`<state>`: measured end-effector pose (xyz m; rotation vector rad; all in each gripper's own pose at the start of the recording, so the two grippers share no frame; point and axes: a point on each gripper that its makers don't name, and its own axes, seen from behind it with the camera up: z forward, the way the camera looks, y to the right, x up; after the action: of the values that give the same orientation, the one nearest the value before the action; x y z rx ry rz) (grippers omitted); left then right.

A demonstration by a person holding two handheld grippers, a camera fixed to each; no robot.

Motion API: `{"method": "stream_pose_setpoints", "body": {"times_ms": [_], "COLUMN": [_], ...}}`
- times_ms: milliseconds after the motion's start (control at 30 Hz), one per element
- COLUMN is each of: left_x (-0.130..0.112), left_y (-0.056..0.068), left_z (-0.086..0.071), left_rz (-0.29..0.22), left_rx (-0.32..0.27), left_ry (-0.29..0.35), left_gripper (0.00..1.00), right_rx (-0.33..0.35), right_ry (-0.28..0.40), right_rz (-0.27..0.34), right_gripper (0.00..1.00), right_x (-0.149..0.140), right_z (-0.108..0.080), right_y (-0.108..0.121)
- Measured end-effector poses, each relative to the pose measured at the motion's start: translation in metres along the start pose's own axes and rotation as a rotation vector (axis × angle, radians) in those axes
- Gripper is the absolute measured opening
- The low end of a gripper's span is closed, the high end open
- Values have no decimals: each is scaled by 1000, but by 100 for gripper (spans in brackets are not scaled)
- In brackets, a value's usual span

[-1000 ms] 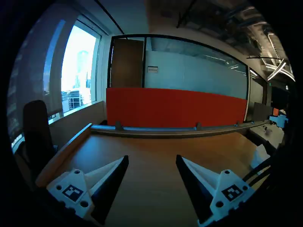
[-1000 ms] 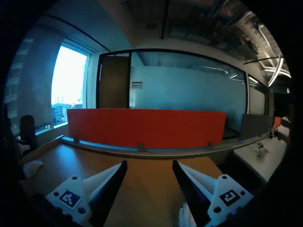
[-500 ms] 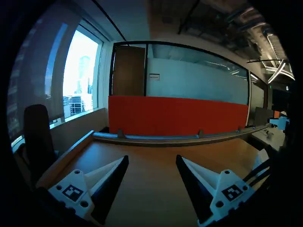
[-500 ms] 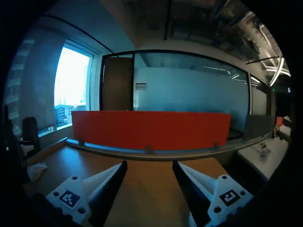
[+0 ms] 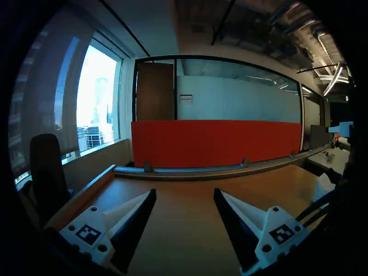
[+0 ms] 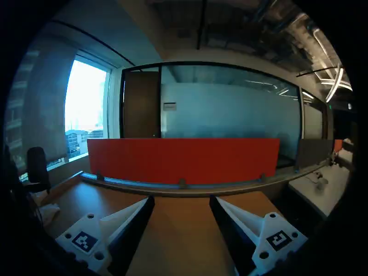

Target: Fold towel

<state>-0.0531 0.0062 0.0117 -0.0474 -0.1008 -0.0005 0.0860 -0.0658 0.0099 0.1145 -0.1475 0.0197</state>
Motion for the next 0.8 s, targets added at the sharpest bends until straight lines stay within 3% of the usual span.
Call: {"method": "stream_pose_setpoints", "body": {"times_ms": [300,800], "left_x": [-24,-85], "left_y": [-4,-8], "left_z": [0,14], "left_rz": [19,20], "left_rx": [1,21], "left_ry": [39,72], "left_gripper": [93,93], "right_rx": [-2,8], "right_ry": [19,14], "right_rz": [15,-3], "right_gripper": [92,92], "right_x": [-4,-49], "right_z": [-4,9], "right_y": [-14,-30]}}
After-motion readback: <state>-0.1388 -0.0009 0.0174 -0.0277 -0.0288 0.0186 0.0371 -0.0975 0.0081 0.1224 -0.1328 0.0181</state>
